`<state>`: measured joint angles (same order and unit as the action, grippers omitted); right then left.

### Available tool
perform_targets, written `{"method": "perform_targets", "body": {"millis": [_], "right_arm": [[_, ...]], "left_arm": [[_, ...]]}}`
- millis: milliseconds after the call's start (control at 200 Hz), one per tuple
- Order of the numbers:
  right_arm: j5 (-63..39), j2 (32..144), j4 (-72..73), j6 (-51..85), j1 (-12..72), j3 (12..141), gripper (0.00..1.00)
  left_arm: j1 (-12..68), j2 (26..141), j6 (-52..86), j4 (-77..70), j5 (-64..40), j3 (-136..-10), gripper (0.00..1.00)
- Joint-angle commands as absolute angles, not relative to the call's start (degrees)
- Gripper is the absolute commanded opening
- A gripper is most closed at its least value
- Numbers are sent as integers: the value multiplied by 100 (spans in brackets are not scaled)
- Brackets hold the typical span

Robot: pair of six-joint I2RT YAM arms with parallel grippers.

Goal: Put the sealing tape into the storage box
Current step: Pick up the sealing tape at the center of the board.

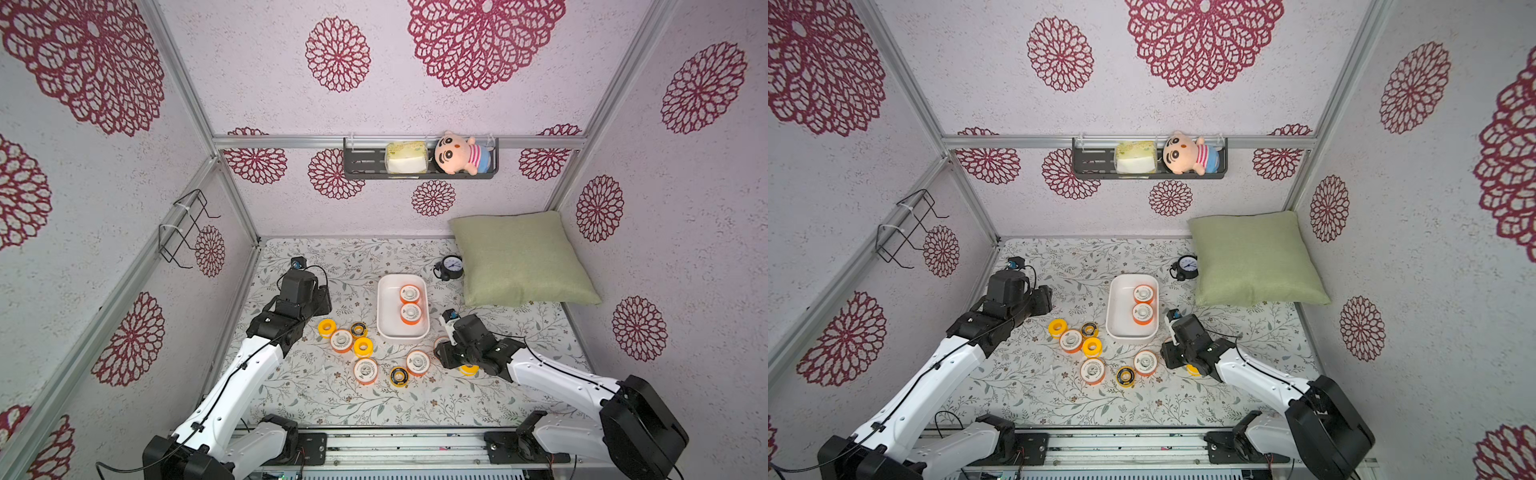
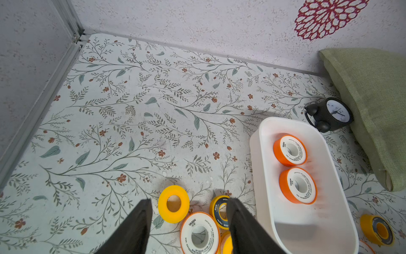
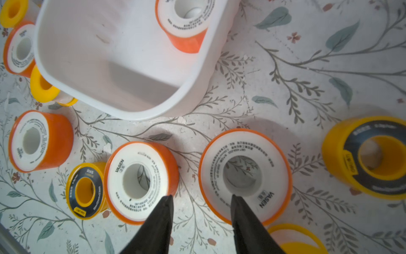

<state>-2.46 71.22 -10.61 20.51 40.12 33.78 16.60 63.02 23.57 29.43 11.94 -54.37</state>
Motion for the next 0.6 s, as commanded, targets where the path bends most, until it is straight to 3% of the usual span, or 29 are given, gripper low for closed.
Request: {"method": "perform_targets", "body": {"millis": [0, 590], "right_arm": [[41, 7227, -1004, 1954, 4082, 3625, 49], [490, 8014, -1249, 1862, 4262, 3971, 47]], "left_arm": [[1632, 6333, 2307, 2851, 1187, -5432, 61], [1626, 6377, 2294, 2851, 1160, -5449, 61]]}}
